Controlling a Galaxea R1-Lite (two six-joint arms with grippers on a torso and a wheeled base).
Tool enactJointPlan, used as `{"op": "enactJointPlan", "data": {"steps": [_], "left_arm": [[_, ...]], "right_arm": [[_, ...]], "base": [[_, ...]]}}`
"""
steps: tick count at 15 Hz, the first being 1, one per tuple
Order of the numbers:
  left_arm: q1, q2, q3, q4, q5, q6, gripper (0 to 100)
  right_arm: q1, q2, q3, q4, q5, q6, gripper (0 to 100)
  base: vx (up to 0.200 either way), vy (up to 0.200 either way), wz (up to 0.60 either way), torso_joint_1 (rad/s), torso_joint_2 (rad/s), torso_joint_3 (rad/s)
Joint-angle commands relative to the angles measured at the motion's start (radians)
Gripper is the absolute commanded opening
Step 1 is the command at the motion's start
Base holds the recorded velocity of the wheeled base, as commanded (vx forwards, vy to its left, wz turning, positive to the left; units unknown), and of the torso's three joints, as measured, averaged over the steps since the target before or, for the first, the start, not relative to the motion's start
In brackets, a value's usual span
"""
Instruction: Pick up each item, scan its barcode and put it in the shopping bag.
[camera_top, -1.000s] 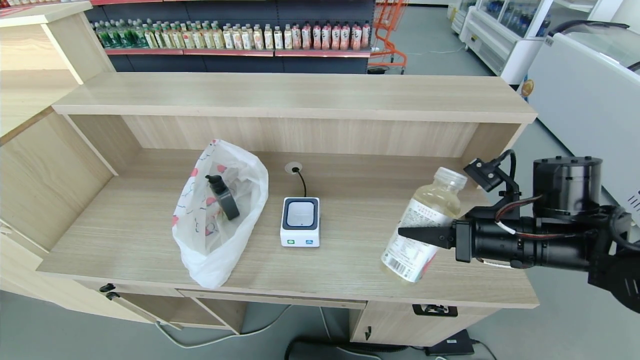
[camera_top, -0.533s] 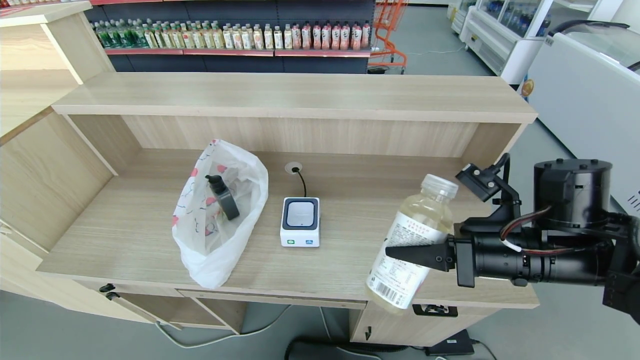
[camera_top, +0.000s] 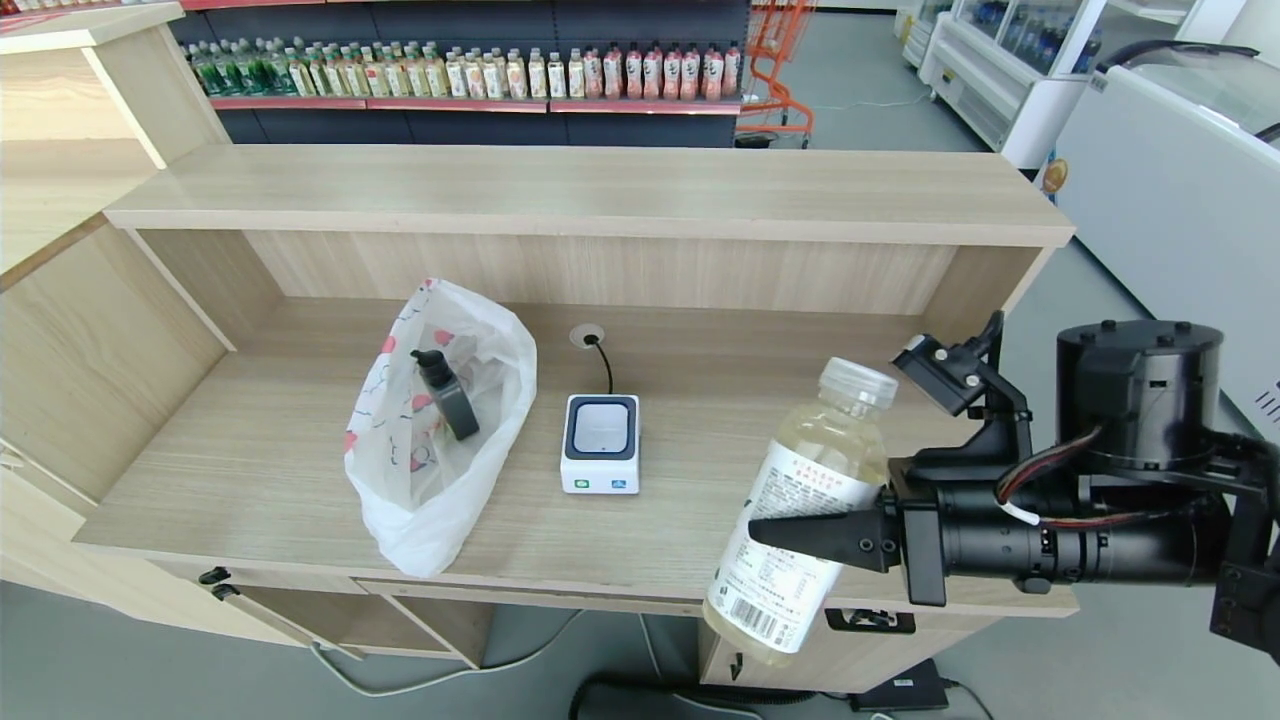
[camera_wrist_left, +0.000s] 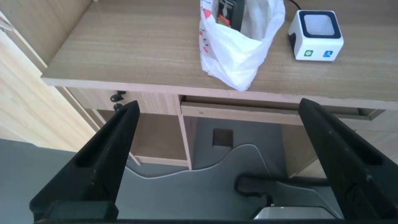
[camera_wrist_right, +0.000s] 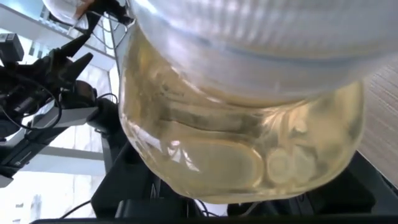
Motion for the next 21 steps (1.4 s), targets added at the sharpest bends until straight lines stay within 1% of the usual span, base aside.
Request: {"op": "enactJointPlan", "data": {"steps": [1, 5, 9, 16, 17, 18, 19, 20, 21], "left_arm": [[0.000, 0.000, 0.000, 0.000, 0.000, 0.000, 100], [0.000, 0.000, 0.000, 0.000, 0.000, 0.000, 100], [0.000, 0.000, 0.002, 0.000, 0.000, 0.000, 100], [0.000, 0.000, 0.000, 0.000, 0.000, 0.000, 100], [0.000, 0.000, 0.000, 0.000, 0.000, 0.000, 100], [0.000, 0.000, 0.000, 0.000, 0.000, 0.000, 100], [0.000, 0.000, 0.000, 0.000, 0.000, 0.000, 100], [0.000, 0.000, 0.000, 0.000, 0.000, 0.000, 100], [0.000, 0.000, 0.000, 0.000, 0.000, 0.000, 100]], "right_arm": [[0.029, 0.000, -0.005, -0.001, -0.001, 0.017, 0], [0.048, 0.010, -0.008, 0.001, -0.001, 0.029, 0], [0.046, -0.009, -0.004, 0.028, -0.001, 0.028, 0], [0.040, -0.024, -0.004, 0.028, -0.021, 0.011, 0], [0.028, -0.023, -0.011, 0.021, -0.064, -0.076, 0], [-0.006, -0.023, -0.022, 0.021, -0.127, -0.204, 0], [-0.064, -0.018, -0.057, 0.017, -0.296, -0.432, 0], [-0.118, -0.030, -0.079, 0.005, -0.401, -0.555, 0], [-0.158, -0.053, -0.086, -0.009, -0.426, -0.613, 0]], "base": [[0.000, 0.000, 0.00, 0.000, 0.00, 0.000], [0.000, 0.000, 0.00, 0.000, 0.00, 0.000], [0.000, 0.000, 0.00, 0.000, 0.00, 0.000], [0.000, 0.000, 0.00, 0.000, 0.00, 0.000], [0.000, 0.000, 0.00, 0.000, 0.00, 0.000], [0.000, 0.000, 0.00, 0.000, 0.00, 0.000], [0.000, 0.000, 0.00, 0.000, 0.00, 0.000], [0.000, 0.000, 0.00, 0.000, 0.00, 0.000], [0.000, 0.000, 0.00, 0.000, 0.00, 0.000]]}}
